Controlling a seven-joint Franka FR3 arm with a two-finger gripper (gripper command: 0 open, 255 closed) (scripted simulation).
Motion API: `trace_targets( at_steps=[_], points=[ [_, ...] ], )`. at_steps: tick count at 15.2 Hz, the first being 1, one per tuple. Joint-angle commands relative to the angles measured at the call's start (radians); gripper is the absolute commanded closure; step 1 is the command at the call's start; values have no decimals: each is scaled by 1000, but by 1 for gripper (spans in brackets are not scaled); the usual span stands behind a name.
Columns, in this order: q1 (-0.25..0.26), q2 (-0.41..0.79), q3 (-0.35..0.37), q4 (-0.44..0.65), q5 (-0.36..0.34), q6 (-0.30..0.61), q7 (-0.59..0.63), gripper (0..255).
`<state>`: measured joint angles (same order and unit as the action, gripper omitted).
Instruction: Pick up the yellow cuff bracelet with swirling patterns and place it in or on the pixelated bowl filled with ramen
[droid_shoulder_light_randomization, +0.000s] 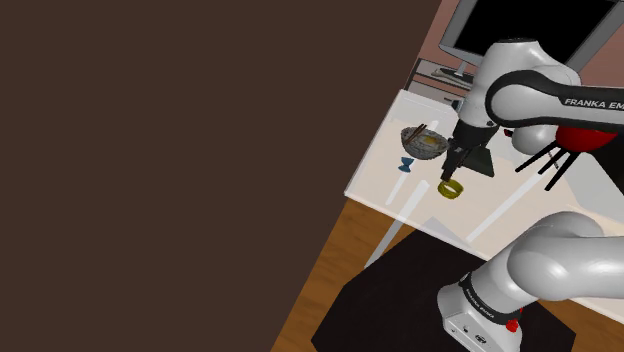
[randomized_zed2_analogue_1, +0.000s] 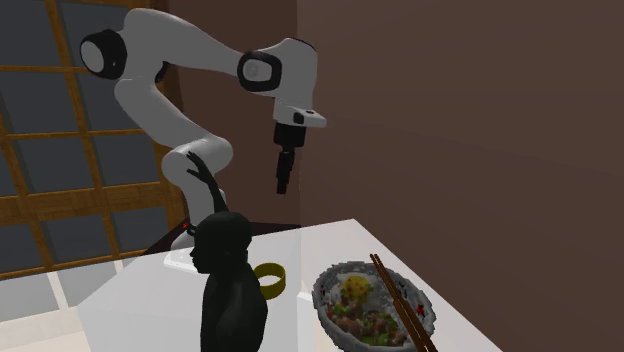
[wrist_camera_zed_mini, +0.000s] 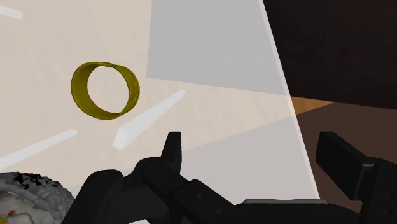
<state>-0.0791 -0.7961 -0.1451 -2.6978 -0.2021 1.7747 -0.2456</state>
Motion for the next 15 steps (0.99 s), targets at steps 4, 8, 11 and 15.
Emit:
trace_targets(
  at_steps=[4, 8, 11, 15],
  points=[
    [-58, 47, -64, -92, -127, 168, -62, 0],
    [-116, 132, -124, -139, -241, 327, -101, 0],
    [-162, 223, -169, -153, -332, 458, -120, 0],
    [-180, 277, -190, -170, -368, 533, -113, 0]
  ],
)
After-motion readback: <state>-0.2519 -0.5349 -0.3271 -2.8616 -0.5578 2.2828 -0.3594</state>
